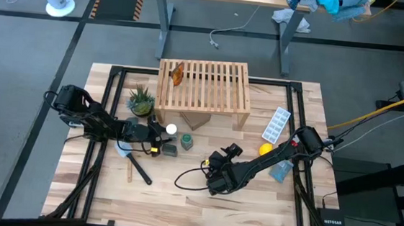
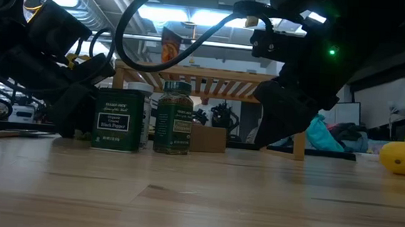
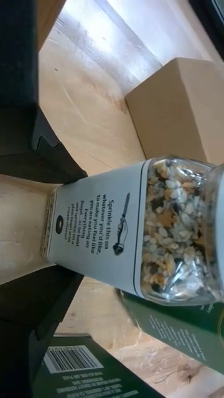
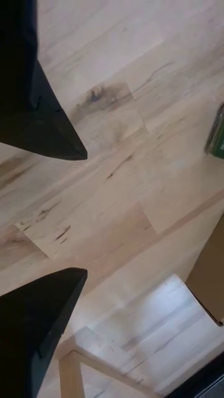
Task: Shelf spices
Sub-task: Remove the white seasoning bottle from the shelf to the table
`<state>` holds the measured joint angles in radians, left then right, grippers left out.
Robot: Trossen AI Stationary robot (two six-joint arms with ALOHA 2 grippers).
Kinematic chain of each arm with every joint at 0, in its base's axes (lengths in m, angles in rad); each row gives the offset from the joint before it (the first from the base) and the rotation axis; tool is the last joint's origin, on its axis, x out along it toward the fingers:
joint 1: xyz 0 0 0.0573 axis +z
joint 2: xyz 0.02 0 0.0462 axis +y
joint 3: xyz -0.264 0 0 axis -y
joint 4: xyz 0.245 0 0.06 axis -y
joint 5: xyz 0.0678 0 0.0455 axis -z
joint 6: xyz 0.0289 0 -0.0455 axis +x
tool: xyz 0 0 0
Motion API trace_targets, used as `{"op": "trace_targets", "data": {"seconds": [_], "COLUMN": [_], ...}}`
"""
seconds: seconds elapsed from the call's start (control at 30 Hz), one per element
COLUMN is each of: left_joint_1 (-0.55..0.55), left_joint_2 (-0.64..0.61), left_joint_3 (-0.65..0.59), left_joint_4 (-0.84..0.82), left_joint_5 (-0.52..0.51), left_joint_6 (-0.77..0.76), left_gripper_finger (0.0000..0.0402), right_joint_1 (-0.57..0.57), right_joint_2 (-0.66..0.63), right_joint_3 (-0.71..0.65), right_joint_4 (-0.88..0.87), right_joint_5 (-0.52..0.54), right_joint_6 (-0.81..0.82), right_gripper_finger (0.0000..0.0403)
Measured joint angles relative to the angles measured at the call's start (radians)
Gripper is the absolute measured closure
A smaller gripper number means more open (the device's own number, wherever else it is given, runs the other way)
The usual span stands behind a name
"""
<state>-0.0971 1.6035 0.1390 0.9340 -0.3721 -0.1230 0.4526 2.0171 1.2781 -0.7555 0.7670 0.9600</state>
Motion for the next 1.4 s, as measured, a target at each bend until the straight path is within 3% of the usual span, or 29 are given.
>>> {"op": "trace_targets", "data": {"seconds": [0.63, 1.4], "left_joint_1": [0.000, 0.000], "left_joint_2": [-0.114, -0.114], "left_joint_3": [-0.004, -0.002], "left_joint_4": [-0.126, -0.141], "left_joint_5": [0.006, 0.026], "left_joint_6": [0.046, -0.031], "left_gripper_finger": [0.0202, 0.0201], "right_joint_1": [0.000, 0.000], "right_joint_2": [0.000, 0.000], "right_joint_3": [0.000, 0.000], "right_joint_4": [0.015, 0.025], "right_joint_5": [-0.011, -0.012], "right_joint_6": [0.000, -0.003], "right_gripper_finger": [0.0100, 0.0100]}}
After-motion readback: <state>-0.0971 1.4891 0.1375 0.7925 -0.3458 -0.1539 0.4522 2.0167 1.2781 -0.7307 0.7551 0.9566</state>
